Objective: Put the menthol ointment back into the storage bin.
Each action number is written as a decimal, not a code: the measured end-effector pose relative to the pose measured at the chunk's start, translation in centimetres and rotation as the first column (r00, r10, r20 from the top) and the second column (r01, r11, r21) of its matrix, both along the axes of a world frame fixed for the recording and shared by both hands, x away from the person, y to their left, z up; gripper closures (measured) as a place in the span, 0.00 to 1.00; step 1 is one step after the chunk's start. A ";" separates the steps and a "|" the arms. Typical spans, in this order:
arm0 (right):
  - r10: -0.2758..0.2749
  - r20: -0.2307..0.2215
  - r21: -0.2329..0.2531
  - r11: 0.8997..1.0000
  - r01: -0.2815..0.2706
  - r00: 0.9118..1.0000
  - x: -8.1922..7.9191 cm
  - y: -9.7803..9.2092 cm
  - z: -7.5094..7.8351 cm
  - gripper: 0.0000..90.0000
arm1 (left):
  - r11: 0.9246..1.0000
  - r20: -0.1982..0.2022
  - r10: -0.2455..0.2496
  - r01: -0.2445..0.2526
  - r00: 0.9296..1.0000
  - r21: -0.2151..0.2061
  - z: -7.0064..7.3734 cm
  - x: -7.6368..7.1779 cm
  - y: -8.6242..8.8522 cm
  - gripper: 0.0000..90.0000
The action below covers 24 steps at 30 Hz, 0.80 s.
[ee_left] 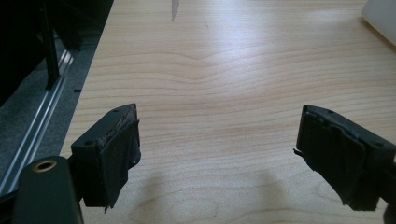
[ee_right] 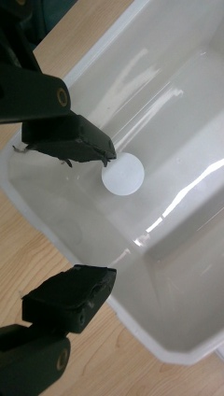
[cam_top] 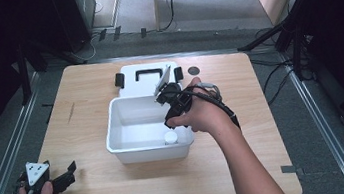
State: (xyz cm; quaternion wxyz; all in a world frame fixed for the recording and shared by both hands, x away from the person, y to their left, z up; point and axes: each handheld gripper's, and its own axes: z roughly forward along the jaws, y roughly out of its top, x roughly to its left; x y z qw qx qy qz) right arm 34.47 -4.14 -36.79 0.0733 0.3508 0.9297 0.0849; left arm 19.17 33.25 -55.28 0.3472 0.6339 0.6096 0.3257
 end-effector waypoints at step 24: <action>-0.095 0.033 0.026 0.995 0.094 0.995 -0.3 -5.8 0.2 0.41 | 1.000 -0.004 -0.004 0.004 1.000 0.003 0.0 0.0 0.0 0.16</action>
